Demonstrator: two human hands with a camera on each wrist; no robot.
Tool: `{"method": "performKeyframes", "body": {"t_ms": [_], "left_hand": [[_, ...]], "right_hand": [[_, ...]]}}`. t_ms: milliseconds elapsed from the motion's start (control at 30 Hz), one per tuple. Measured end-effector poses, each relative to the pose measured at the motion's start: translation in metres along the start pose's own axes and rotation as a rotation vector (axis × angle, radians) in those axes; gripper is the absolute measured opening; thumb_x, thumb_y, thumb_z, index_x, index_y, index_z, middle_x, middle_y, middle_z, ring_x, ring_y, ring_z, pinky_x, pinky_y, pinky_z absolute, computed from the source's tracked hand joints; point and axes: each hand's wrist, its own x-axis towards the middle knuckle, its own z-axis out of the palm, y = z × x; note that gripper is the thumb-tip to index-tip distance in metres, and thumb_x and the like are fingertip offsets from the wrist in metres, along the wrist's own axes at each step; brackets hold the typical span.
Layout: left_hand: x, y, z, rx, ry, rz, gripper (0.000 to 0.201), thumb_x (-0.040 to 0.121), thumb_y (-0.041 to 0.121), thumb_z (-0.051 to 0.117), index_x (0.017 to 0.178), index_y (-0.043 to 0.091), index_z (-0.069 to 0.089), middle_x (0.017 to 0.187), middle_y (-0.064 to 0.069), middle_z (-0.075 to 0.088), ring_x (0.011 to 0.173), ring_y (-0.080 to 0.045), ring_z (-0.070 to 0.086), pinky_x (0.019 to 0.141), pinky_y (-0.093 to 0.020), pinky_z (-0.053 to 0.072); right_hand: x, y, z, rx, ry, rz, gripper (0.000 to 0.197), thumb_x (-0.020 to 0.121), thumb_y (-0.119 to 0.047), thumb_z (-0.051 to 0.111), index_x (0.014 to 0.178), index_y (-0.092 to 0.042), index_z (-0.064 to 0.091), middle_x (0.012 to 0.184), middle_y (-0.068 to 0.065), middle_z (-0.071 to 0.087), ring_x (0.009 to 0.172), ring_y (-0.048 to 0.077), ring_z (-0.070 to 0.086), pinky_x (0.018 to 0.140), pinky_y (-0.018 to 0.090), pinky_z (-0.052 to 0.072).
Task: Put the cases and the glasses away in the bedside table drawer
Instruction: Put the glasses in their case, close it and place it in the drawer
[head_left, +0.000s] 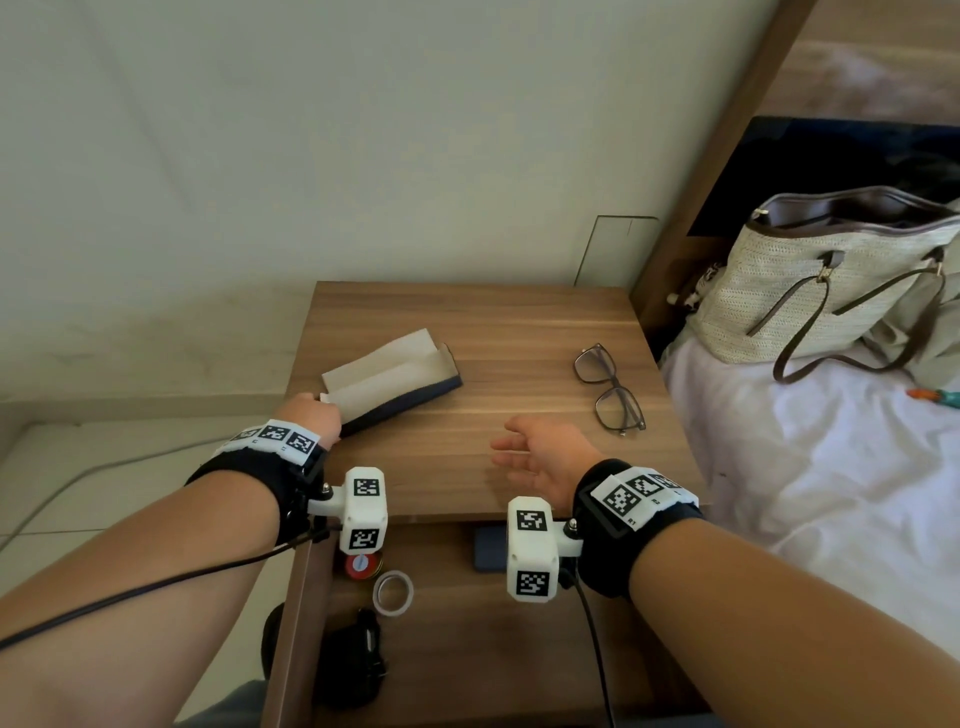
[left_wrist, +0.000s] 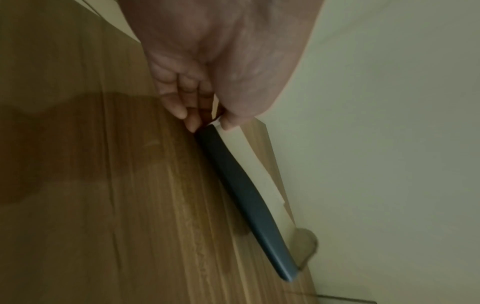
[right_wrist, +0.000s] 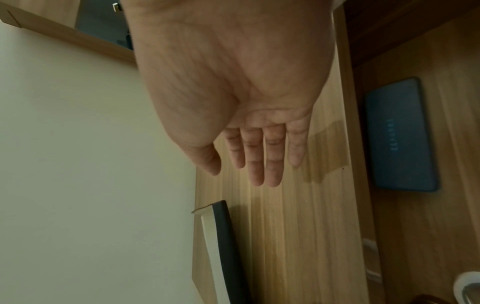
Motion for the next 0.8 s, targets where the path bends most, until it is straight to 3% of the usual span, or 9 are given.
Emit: {"method": "performKeyframes", "body": {"t_ms": [67,133,233,333,400,500,567,667,800], "left_hand": [[-0.011,0.005,0.001,0.038,-0.026,0.065,0.038,0.091,0.015,0.047,0.128,0.007,0.056,0.117,-0.022,0.068,0.104,-0.038,0.067,0.09,-0.045,0.055],[-0.029,0.014,0.0,0.087,-0.038,0.117,0.035,0.093,0.018,0.046,0.126,0.013,0.058,0.107,-0.018,0.07,0.09,-0.034,0.067,0.075,-0.038,0.054],[-0.057,0.023,-0.001,0.183,-0.05,0.202,0.036,0.097,0.024,0.045,0.131,0.02,0.056,0.099,-0.012,0.066,0.075,-0.029,0.057,0.058,-0.028,0.041],[-0.07,0.029,0.004,0.196,-0.067,0.258,0.039,0.1,0.028,0.043,0.138,0.021,0.051,0.112,-0.012,0.065,0.081,-0.027,0.055,0.062,-0.028,0.04],[-0.079,0.031,0.009,0.169,-0.077,0.264,0.039,0.1,0.027,0.043,0.138,0.018,0.052,0.109,-0.011,0.063,0.082,-0.027,0.053,0.068,-0.029,0.04],[-0.095,0.034,0.013,0.142,-0.094,0.277,0.038,0.101,0.028,0.043,0.136,0.016,0.053,0.107,-0.013,0.063,0.081,-0.026,0.052,0.07,-0.028,0.039],[-0.1,0.035,0.015,0.109,-0.096,0.268,0.038,0.1,0.033,0.044,0.132,0.015,0.056,0.095,-0.01,0.061,0.075,-0.025,0.052,0.066,-0.028,0.038],[-0.106,0.037,0.017,-0.118,-0.095,0.185,0.041,0.096,0.044,0.049,0.121,0.014,0.062,0.081,-0.005,0.059,0.067,-0.024,0.053,0.064,-0.029,0.041],[-0.125,0.047,0.024,-0.543,-0.205,0.018,0.029,0.091,0.046,0.058,0.102,0.018,0.059,0.091,-0.001,0.067,0.08,-0.018,0.066,0.066,-0.031,0.052]], "right_hand": [[-0.004,-0.001,-0.004,0.009,0.005,-0.02,0.042,0.095,-0.034,0.052,0.13,-0.01,0.051,0.108,0.006,0.065,0.101,0.021,0.063,0.09,0.036,0.046],[-0.005,-0.001,-0.007,0.014,0.0,-0.033,0.053,0.092,-0.043,0.053,0.133,-0.009,0.05,0.114,0.008,0.064,0.105,0.023,0.062,0.089,0.037,0.047],[-0.01,-0.001,-0.014,0.032,-0.031,-0.045,0.065,0.088,-0.053,0.054,0.133,-0.007,0.048,0.127,0.013,0.06,0.113,0.026,0.06,0.091,0.037,0.047],[-0.017,0.001,-0.019,0.076,-0.078,-0.054,0.061,0.085,-0.056,0.057,0.122,-0.008,0.055,0.117,0.011,0.065,0.107,0.026,0.063,0.098,0.042,0.048],[-0.021,0.002,-0.021,0.087,-0.091,-0.054,0.054,0.084,-0.052,0.061,0.118,-0.01,0.057,0.111,0.009,0.067,0.104,0.025,0.064,0.098,0.044,0.048],[-0.028,0.006,-0.022,0.069,-0.056,-0.058,0.048,0.084,-0.039,0.067,0.121,-0.01,0.056,0.118,0.01,0.065,0.106,0.027,0.063,0.081,0.039,0.056],[-0.031,0.008,-0.024,0.083,-0.037,-0.06,0.044,0.085,-0.035,0.067,0.121,-0.011,0.055,0.122,0.011,0.063,0.107,0.028,0.063,0.071,0.037,0.057],[-0.034,0.009,-0.027,0.146,-0.028,-0.064,0.04,0.088,-0.033,0.063,0.121,-0.011,0.054,0.12,0.011,0.064,0.1,0.027,0.065,0.069,0.037,0.057],[-0.038,0.009,-0.031,0.235,-0.046,-0.074,0.038,0.091,-0.03,0.06,0.123,-0.01,0.052,0.121,0.014,0.064,0.097,0.027,0.066,0.07,0.036,0.057]]}}
